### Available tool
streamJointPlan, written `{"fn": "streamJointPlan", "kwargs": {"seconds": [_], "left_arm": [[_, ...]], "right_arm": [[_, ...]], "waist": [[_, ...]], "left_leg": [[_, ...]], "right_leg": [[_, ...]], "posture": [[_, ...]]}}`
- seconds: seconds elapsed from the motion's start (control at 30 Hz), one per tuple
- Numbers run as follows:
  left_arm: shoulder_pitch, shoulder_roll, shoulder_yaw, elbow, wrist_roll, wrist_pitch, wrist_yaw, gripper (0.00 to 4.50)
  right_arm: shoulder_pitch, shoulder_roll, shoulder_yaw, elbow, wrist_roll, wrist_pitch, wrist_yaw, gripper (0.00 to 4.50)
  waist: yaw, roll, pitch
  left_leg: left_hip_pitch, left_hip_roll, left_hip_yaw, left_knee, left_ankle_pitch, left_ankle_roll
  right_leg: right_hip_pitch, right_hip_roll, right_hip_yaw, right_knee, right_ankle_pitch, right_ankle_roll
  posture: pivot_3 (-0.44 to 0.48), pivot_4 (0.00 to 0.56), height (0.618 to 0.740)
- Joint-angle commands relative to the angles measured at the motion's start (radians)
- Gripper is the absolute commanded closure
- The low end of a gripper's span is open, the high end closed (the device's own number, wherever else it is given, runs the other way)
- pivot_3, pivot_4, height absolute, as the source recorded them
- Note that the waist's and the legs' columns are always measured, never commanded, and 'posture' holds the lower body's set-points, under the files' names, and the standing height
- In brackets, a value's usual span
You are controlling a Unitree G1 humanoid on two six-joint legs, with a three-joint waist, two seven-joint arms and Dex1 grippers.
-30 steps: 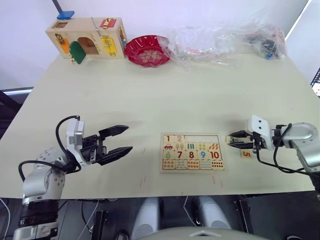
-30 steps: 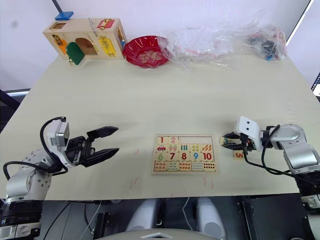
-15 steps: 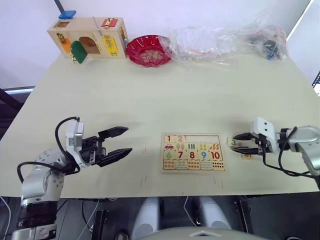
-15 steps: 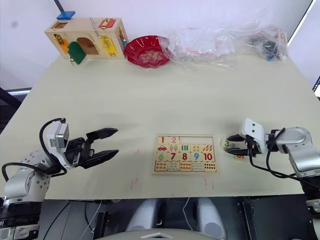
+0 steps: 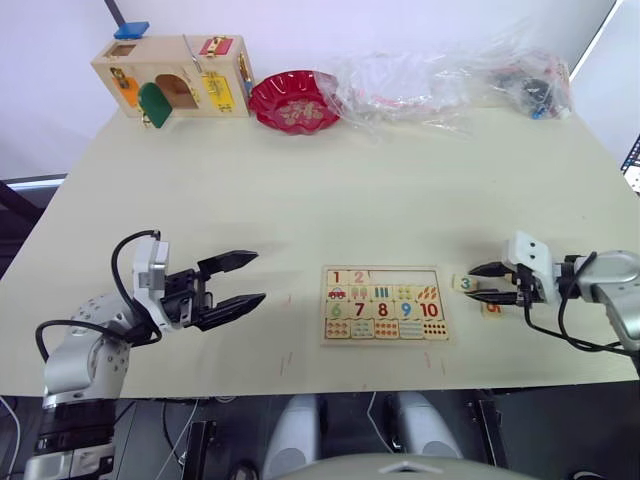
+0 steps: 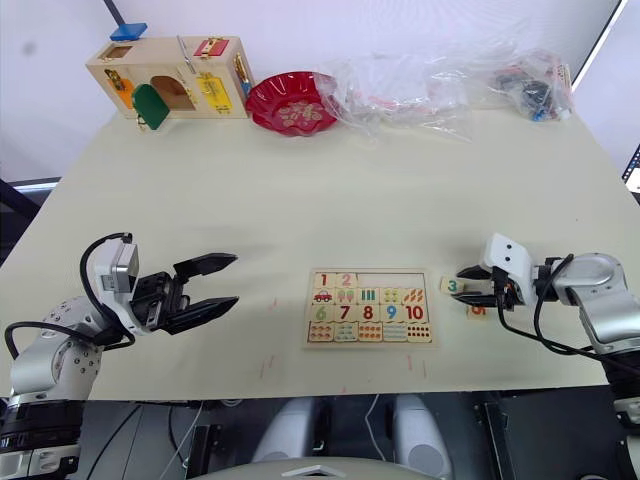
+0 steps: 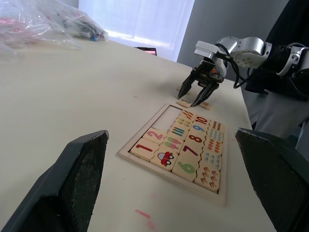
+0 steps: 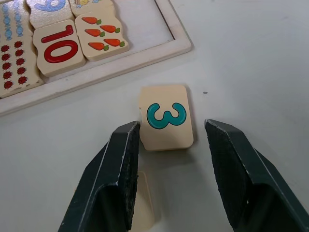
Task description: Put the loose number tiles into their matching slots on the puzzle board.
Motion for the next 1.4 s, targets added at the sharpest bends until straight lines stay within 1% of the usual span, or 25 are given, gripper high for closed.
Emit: {"fn": "streamJointPlan", "kwargs": {"seconds": [0.03,0.47,0.67,0.77,0.8,0.83,1.03,1.1,1.17,1.2,1.27,1.33,1.37,1.4], "left_arm": [[-0.003,0.020,0.008,-0.037,-0.009,0.001,-0.006,0.00],[-0.002,0.038,0.020,-0.043,-0.030,0.007,-0.038,0.00],[-0.003,0.043,0.019,-0.035,-0.021,0.001,-0.049,0.00],[-0.002,0.040,0.017,-0.036,-0.019,-0.001,-0.047,0.00],[-0.002,0.040,0.017,-0.035,-0.019,-0.002,-0.047,0.00],[-0.002,0.040,0.017,-0.035,-0.019,-0.002,-0.047,0.00],[0.000,0.042,0.020,-0.040,-0.020,0.000,-0.043,0.00],[0.003,0.042,0.023,-0.046,-0.023,0.003,-0.040,0.00],[0.004,0.042,0.025,-0.048,-0.023,0.003,-0.037,0.00],[0.004,0.042,0.026,-0.049,-0.023,0.002,-0.036,0.00],[0.005,0.044,0.030,-0.048,-0.023,0.001,-0.033,0.00],[0.006,0.047,0.034,-0.045,-0.022,0.000,-0.034,0.00],[0.006,0.047,0.036,-0.044,-0.021,-0.001,-0.034,0.00],[0.006,0.047,0.037,-0.042,-0.020,-0.001,-0.034,0.00]], "right_arm": [[-0.002,-0.015,-0.007,-0.016,0.004,0.016,0.005,2.28],[-0.004,-0.008,-0.002,-0.012,0.006,0.021,0.013,2.28],[-0.005,-0.007,-0.004,-0.013,0.010,0.021,0.016,2.28],[-0.007,-0.007,-0.006,-0.011,0.012,0.018,0.018,3.01],[-0.008,-0.007,-0.006,-0.012,0.013,0.016,0.019,3.47],[-0.008,-0.007,-0.006,-0.014,0.014,0.014,0.020,3.58],[-0.011,-0.014,-0.017,-0.062,0.023,0.007,0.025,3.58],[-0.019,-0.018,-0.027,-0.102,0.027,0.019,0.015,3.58],[-0.034,-0.021,-0.028,-0.156,-0.004,0.001,-0.024,3.58],[-0.048,-0.025,-0.024,-0.205,-0.007,0.034,-0.036,3.58],[-0.097,-0.036,0.004,-0.316,0.003,0.150,-0.044,3.58],[-0.183,-0.055,0.074,-0.456,-0.077,0.338,-0.106,3.58],[-0.234,-0.062,0.122,-0.509,-0.124,0.398,-0.123,3.58],[-0.284,-0.063,0.164,-0.551,-0.135,0.465,-0.123,3.58]], "waist": [[0.000,0.000,0.000],[0.000,0.000,0.000],[0.000,0.000,0.000],[0.000,0.000,0.000],[0.000,0.000,0.000],[0.000,0.000,0.000],[0.000,0.000,0.000],[-0.001,0.000,0.000],[-0.001,0.000,0.000],[-0.001,0.000,0.000],[-0.003,0.002,0.002],[-0.005,0.003,0.002],[-0.004,0.003,0.002],[-0.003,0.003,0.002]], "left_leg": [[0.000,0.000,0.000,0.000,0.000,0.000],[0.000,0.000,0.000,0.000,0.000,0.000],[0.000,0.000,0.000,0.000,0.000,0.000],[0.000,0.000,0.000,0.000,0.000,0.000],[0.000,0.000,0.000,0.000,0.000,0.000],[0.000,0.000,0.000,0.000,0.000,0.000],[0.000,0.000,0.000,0.000,0.000,0.000],[0.000,0.000,0.000,0.000,0.000,0.000],[0.000,0.000,0.000,0.000,0.000,0.000],[0.000,0.000,0.000,0.000,0.000,0.000],[0.000,0.000,0.000,0.000,0.000,0.000],[0.000,0.000,0.001,0.000,0.000,0.000],[-0.001,0.001,0.001,0.000,0.000,0.000],[-0.002,0.001,0.000,-0.001,0.000,0.000]], "right_leg": [[0.000,0.000,0.000,0.000,0.000,0.000],[0.000,0.000,0.000,0.000,0.000,0.000],[0.000,0.000,0.000,0.000,0.000,0.000],[0.000,0.000,0.000,0.000,0.000,0.000],[0.000,0.000,0.000,0.000,0.000,0.000],[0.000,0.000,0.000,0.000,0.000,0.000],[0.000,0.000,0.000,0.000,0.000,0.000],[0.000,0.000,0.000,0.000,0.000,0.000],[0.000,0.000,0.000,0.000,0.000,0.000],[0.000,0.000,0.000,0.000,0.000,0.000],[0.000,0.000,0.000,0.000,0.000,0.000],[-0.001,0.000,0.001,0.000,0.000,0.000],[-0.003,0.000,0.001,0.001,0.000,0.000],[-0.004,0.000,0.001,0.001,0.000,0.000]], "posture": [[0.000,0.150,0.740],[0.000,0.150,0.740],[0.000,0.150,0.740],[0.000,0.150,0.740],[0.000,0.150,0.740],[0.000,0.150,0.740],[0.000,0.150,0.740],[0.000,0.150,0.740],[0.000,0.150,0.740],[0.000,0.150,0.740],[0.000,0.150,0.740],[0.000,0.150,0.740],[0.000,0.150,0.740],[0.000,0.150,0.740]]}}
